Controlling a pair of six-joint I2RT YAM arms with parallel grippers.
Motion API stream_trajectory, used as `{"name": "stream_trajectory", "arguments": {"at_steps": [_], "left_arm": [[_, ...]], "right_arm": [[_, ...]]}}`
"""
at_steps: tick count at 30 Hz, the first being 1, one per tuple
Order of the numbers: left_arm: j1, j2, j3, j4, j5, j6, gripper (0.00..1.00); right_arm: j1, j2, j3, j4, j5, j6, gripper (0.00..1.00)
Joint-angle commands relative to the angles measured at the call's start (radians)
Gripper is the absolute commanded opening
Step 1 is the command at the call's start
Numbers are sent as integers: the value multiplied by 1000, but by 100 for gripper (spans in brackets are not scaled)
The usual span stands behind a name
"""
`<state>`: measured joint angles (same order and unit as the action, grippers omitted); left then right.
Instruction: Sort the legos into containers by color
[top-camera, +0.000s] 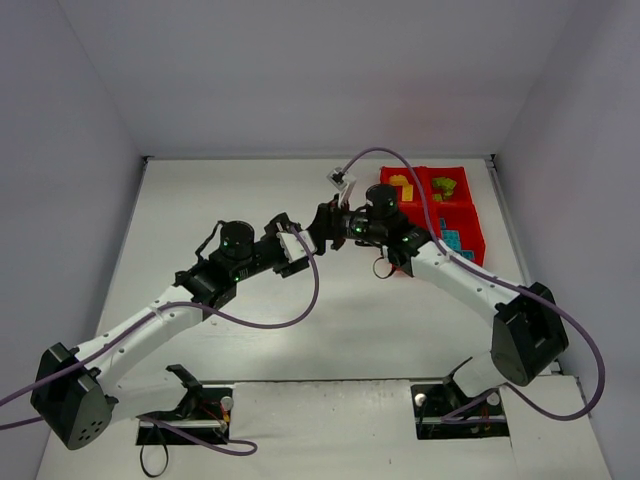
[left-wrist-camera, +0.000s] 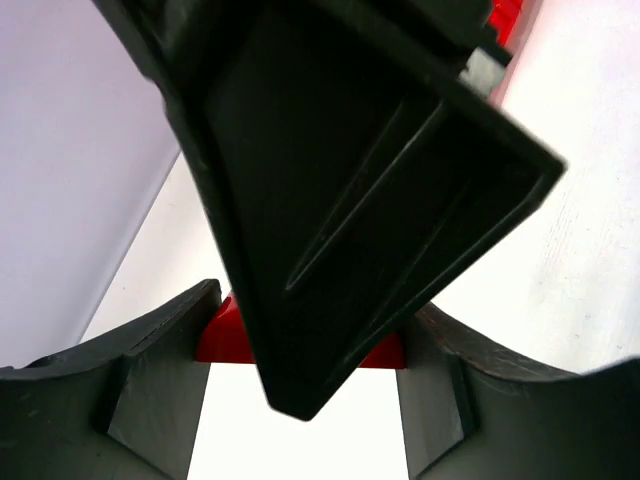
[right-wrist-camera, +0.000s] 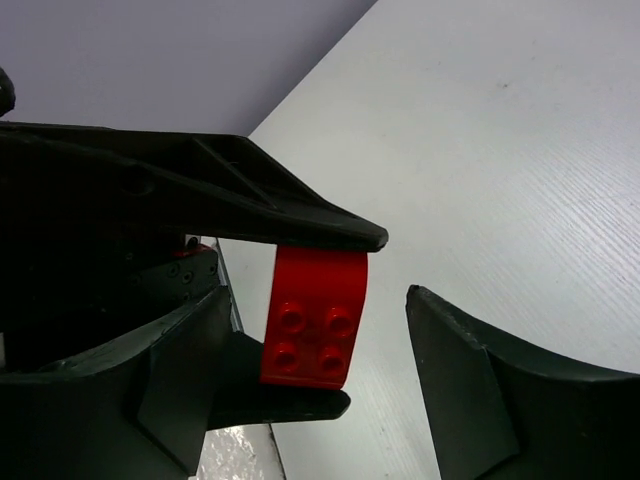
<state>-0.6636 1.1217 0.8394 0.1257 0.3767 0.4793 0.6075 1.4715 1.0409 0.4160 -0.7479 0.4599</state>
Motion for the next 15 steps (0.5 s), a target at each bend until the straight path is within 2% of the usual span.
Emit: {"name": "stream_trajectory", "arguments": {"at_steps": [1, 4, 5, 6, 8, 9, 10, 11, 13, 14, 15], "left_arm": [[5, -34, 12, 89, 16, 13, 7], [5, -31, 13, 88, 18, 13, 7], [5, -28, 12, 86, 18, 12, 7], [5, -25, 15, 88, 21, 10, 7], [5, -22, 17, 86, 11, 5, 19], [5, -19, 17, 88, 5, 4, 24], [4, -16, 17, 94, -10, -4, 39], [4, -13, 17, 97, -22, -10, 48], [4, -7, 18, 107, -39, -28, 58], [2, -5, 20, 109, -51, -33, 69], [2, 0, 20, 114, -59, -41, 72]], "right_arm": [[8, -4, 7, 73, -4, 0, 66], [8, -8, 2, 67, 1, -12, 49], [8, -13, -1, 63, 16, -15, 31], [8, -16, 1, 50, 27, -21, 22], [6, -28, 8, 27, 70, -47, 7], [0, -33, 11, 0, 85, -58, 4], [-8, -42, 14, -12, 99, -76, 0], [-17, -45, 15, -23, 111, -84, 0], [-66, -62, 11, -54, 137, -102, 0], [-86, -69, 5, -77, 143, -112, 0], [-130, -79, 2, -94, 177, -121, 0]]}}
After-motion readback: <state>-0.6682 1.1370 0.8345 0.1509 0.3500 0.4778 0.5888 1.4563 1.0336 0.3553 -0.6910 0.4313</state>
